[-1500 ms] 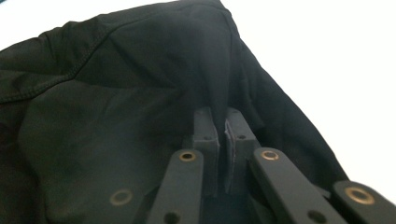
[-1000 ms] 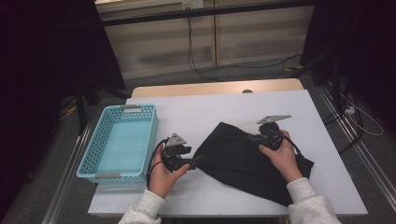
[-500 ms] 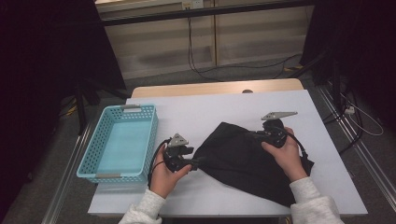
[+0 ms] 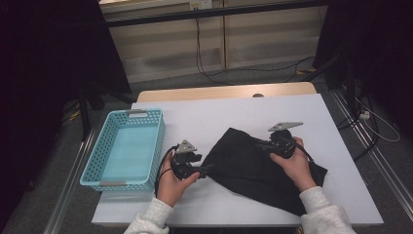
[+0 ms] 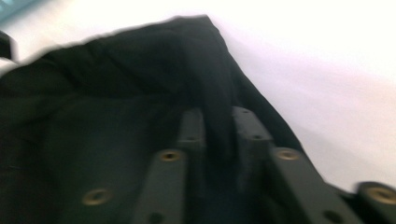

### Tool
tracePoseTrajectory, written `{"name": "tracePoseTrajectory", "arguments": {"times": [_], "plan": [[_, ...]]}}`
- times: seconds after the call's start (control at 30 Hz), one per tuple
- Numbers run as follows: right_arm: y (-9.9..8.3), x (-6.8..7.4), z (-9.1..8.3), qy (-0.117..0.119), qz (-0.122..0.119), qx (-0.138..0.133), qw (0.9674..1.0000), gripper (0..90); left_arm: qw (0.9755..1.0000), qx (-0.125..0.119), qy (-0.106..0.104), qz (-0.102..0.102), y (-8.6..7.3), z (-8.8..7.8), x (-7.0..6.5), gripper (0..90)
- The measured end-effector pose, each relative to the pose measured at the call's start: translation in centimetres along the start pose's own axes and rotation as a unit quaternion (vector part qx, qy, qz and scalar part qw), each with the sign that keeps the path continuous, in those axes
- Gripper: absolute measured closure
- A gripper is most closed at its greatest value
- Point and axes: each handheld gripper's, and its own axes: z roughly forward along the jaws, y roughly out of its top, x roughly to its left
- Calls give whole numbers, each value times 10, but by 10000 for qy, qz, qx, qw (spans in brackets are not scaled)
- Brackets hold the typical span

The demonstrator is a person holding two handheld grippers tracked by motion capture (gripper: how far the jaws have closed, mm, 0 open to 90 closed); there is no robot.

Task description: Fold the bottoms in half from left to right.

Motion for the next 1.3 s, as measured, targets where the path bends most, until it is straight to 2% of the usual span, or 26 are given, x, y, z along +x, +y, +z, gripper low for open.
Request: {"name": "tracePoseTrajectory", "arguments": {"times": [0.07, 0.17, 0.2, 0.3, 0.43, 0.57, 0.63, 0.7, 0.73, 0.9, 0.93, 1.0, 1.17, 1.23, 1.3], "plan": [[2, 2, -6, -265, -115, -59, 9996, 624, 10000, -13, 7, 6, 2, -1, 0, 342], [3, 2, -21, -262, -22, -320, 9991, 571, 10000, -21, -19, 3, 3, -1, 0, 334], [2, 3, -24, -232, -29, -322, 9992, 570, 10000, -26, -24, -4, 4, 0, -1, 332], [-7, 13, -29, 89, -189, -202, 9996, 560, 10000, -33, -37, 4, 5, -1, -1, 328], [-22, 28, -23, 399, -295, -19, 9988, 487, 10000, -42, -31, 14, 6, -3, -2, 328], [-24, 37, -10, 503, -362, 107, 9980, 434, 10000, -55, -7, 8, 5, -2, -3, 328], [-24, 42, -1, 444, -552, 220, 9972, 395, 10000, -48, 1, 3, 5, -2, -1, 328], [-26, 48, 5, 263, -864, 102, 9959, 447, 10000, -36, 1, -2, 4, -2, 0, 328], [-26, 50, 5, 238, -939, 72, 9953, 497, 10000, -48, 1, -2, 4, -2, 0, 327], [-23, 53, 7, 264, -991, 106, 9947, 798, 10000, -8, 40, -19, 2, -2, 1, 328], [-22, 52, 7, 309, -925, 123, 9952, 823, 10000, 6, 45, -5, 1, -3, 1, 327], [-18, 51, 6, 334, -926, 218, 9949, 854, 10000, -8, 50, -12, 1, -4, 0, 327], [-14, 47, 6, 480, -689, 267, 9961, 878, 10000, -3, 89, -44, -2, -6, 3, 329], [-9, 45, 1, 643, -513, 108, 9966, 879, 9999, -19, 107, -55, -2, -8, 4, 329], [-3, 45, -6, 649, -473, -40, 9968, 880, 9999, -31, 104, -71, -2, -9, 4, 329]]}}
